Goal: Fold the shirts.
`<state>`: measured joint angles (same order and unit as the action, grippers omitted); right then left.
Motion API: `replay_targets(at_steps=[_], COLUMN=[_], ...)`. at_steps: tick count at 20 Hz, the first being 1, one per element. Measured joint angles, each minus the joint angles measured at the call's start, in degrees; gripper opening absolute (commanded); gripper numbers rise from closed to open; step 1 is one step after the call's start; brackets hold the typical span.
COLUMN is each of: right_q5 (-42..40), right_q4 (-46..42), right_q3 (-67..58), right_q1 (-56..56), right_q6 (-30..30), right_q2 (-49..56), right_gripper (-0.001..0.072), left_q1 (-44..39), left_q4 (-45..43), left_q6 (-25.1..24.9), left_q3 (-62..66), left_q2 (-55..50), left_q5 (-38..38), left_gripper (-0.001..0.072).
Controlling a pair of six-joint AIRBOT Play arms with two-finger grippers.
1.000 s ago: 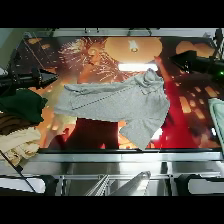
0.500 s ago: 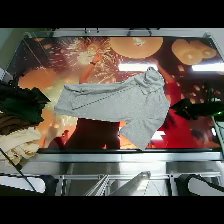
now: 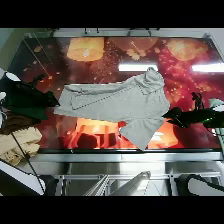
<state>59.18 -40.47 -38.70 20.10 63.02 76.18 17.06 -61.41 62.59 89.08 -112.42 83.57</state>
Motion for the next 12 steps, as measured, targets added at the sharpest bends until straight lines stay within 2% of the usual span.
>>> replay_targets(at_steps=[2,3,4,5,6,7,10,11,12], right_q5=[0.22,0.24,0.26,0.26,0.33,0.48,1.16,1.31,1.11], right_q4=[0.09,0.09,-0.24,-1.05,-2.01,-1.95,0.72,2.75,4.68], right_q3=[0.11,0.15,0.17,0.17,0.2,0.17,0.11,0.11,0.13], right_q1=[-0.11,-0.11,-0.11,-0.13,-0.13,-0.17,-1.16,-1.84,-2.69], right_q6=[0.04,0.59,1.73,2.73,3.74,4.72,4.46,3.34,1.64], right_q2=[0.13,0.28,0.57,0.94,1.53,2.16,5.11,6.43,7.98], right_gripper=[0.05,0.05,0.05,0.0499,0.0499,0.0499,0.0495,0.0346,0.0056], left_q1=[-0.98,-1.46,-1.81,-2.1,-2.32,-2.45,-2.45,-2.43,-2.4], left_q4=[0.5,0.59,0.46,-0.07,-0.66,-1.01,-1.38,-1.18,-0.76], left_q6=[0.0,0.0,0.02,0.02,0.02,0.0,-0.02,-0.04,-0.04], left_q3=[2.23,3.3,4.2,5.05,5.81,6.49,7.91,8.15,8.33], left_q2=[-3.21,-4.55,-5.51,-6.32,-6.82,-7.21,-7.82,-7.91,-7.98], left_q5=[3.89,5.7,6.88,8.31,9.22,10.12,12.28,12.7,13.11], left_gripper=[0.0292,0.023,0.0129,0.0078,0.0076,0.0031,0.003,0.003,0.003])
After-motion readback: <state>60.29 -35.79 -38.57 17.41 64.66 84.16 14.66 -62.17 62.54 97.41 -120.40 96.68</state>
